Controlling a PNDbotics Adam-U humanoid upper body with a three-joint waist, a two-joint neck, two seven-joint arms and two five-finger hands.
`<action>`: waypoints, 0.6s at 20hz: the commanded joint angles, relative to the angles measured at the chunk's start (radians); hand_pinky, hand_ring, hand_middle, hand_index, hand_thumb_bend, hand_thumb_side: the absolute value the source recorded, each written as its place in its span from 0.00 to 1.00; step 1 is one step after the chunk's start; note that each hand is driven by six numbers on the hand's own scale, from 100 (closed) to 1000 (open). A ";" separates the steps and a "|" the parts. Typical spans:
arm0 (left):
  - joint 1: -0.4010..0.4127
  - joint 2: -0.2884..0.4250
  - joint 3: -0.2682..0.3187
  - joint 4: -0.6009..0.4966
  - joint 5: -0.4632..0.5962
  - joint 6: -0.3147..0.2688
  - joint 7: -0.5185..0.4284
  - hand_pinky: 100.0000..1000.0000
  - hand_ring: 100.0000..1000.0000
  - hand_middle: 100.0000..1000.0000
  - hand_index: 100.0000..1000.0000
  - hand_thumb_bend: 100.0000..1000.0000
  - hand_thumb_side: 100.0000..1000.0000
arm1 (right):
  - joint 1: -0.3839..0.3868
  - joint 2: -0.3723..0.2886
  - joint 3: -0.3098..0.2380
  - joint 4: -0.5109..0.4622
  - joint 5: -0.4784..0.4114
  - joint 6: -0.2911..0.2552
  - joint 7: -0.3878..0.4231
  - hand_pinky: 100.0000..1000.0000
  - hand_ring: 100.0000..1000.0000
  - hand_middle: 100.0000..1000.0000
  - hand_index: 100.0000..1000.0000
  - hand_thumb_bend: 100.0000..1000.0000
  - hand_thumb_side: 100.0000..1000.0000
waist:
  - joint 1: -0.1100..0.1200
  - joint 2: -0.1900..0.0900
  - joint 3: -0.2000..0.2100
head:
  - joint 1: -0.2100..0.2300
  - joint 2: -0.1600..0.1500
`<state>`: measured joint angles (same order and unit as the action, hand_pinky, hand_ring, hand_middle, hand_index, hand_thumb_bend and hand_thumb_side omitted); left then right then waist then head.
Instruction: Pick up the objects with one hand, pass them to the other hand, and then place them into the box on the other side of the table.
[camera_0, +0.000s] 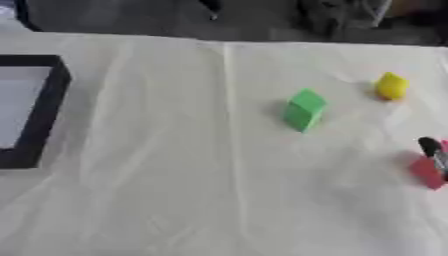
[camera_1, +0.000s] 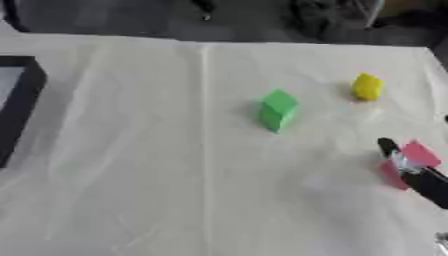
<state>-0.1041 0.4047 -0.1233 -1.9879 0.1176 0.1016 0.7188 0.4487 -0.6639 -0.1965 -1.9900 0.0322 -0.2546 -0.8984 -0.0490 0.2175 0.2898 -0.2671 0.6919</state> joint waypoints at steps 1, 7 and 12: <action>-0.001 0.013 0.012 -0.012 -0.005 0.000 0.002 0.81 0.30 0.70 0.83 0.78 0.53 | 0.003 -0.028 -0.017 -0.010 0.006 -0.007 -0.009 0.80 0.76 0.79 0.80 0.66 0.22 | 0.004 -0.012 -0.002 | -0.010 0.000; 0.000 0.013 0.012 -0.012 -0.006 0.001 0.002 0.81 0.30 0.70 0.83 0.78 0.53 | 0.004 -0.034 -0.019 -0.010 0.006 -0.008 -0.009 0.80 0.76 0.80 0.80 0.66 0.22 | 0.007 -0.009 -0.003 | -0.021 0.003; 0.001 0.013 0.011 -0.012 -0.007 0.002 0.001 0.81 0.30 0.70 0.83 0.78 0.53 | 0.023 -0.064 -0.032 -0.010 -0.001 0.021 0.004 0.80 0.78 0.81 0.82 0.66 0.24 | 0.004 -0.009 -0.004 | -0.097 0.012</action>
<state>-0.1015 0.4047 -0.1232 -1.9879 0.1171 0.1019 0.7187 0.4675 -0.6874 -0.2100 -1.9900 0.0309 -0.2377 -0.8915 -0.0451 0.2178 0.2869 -0.3428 0.6997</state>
